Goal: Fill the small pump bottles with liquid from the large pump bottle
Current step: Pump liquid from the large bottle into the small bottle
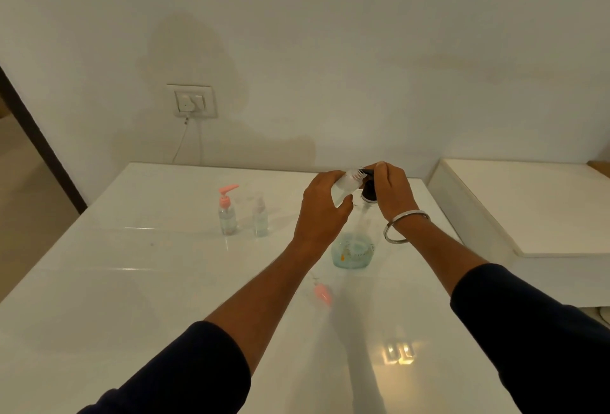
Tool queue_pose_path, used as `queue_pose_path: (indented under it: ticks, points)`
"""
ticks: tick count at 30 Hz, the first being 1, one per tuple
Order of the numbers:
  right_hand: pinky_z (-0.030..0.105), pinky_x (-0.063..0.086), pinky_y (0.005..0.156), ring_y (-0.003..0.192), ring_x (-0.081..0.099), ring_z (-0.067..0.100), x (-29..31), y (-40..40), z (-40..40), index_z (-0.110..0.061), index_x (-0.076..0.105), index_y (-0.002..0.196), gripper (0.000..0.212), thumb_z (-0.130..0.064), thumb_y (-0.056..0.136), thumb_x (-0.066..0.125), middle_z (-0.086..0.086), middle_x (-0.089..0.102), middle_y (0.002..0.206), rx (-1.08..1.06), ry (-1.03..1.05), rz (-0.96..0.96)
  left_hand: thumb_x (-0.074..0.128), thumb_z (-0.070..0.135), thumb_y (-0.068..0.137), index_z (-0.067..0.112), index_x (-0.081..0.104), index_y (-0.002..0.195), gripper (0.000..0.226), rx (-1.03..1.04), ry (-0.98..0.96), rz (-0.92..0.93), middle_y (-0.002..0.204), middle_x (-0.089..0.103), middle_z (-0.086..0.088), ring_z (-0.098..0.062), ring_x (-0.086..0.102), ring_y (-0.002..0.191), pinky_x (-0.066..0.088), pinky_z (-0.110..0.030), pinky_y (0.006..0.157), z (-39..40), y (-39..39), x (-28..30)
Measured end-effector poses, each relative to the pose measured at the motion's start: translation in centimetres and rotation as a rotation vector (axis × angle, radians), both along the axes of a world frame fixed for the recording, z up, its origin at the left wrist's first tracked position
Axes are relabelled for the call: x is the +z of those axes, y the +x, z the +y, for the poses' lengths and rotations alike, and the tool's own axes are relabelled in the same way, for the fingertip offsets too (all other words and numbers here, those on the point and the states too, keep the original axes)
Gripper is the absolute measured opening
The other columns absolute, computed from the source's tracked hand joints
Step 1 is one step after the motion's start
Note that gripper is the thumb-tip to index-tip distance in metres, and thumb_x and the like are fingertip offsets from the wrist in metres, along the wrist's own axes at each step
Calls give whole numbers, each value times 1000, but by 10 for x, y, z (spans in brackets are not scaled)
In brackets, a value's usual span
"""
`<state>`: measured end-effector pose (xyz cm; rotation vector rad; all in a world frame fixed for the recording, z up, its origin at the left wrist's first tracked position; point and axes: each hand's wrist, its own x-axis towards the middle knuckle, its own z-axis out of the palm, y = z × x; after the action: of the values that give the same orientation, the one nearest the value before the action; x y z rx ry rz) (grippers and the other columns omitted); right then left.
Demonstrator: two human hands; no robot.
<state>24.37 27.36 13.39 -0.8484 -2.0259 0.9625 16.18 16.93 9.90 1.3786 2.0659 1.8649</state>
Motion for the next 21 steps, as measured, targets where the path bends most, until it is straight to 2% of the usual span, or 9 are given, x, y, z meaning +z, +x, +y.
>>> queue_pose_path:
  ticks: [6, 12, 15, 18, 21]
  points:
    - [22, 46, 72, 82, 58, 23, 7, 4, -1, 0, 64, 96, 40, -16, 99, 28, 17, 65, 90, -4, -1, -9, 66, 12, 82, 19, 59, 111, 31, -21, 7, -26, 101, 62, 9, -3, 56, 89, 43, -10, 76, -2, 3, 5]
    - [21, 40, 60, 63, 51, 12, 14, 5, -7, -3, 62, 86, 47, -28, 101, 25, 10, 57, 75, -23, -39, -51, 67, 12, 81, 18, 60, 111, 32, -46, 18, -50, 101, 62, 10, 0, 55, 90, 46, -15, 77, -4, 3, 8]
    - [21, 41, 67, 75, 56, 18, 13, 8, -7, -7, 66, 99, 58, -40, 99, 19, 10, 61, 81, -6, -53, -90, 69, 12, 80, 19, 60, 111, 33, -45, 9, -56, 100, 61, 12, 3, 54, 89, 47, -17, 79, -3, 2, 8]
    - [26, 41, 78, 84, 57, 21, 12, 9, -10, -12, 64, 106, 55, -44, 98, 19, 10, 62, 87, 15, -54, -105, 70, 13, 80, 18, 59, 113, 35, -46, -5, -60, 100, 58, 14, 3, 53, 88, 48, -18, 81, -2, 0, 8]
    - [26, 43, 78, 82, 56, 21, 12, 12, -15, -11, 62, 108, 51, -44, 97, 24, 13, 63, 89, 22, -28, -107, 71, 15, 80, 18, 59, 112, 34, -53, -18, -67, 98, 57, 15, 1, 54, 87, 48, -19, 80, -3, -1, 6]
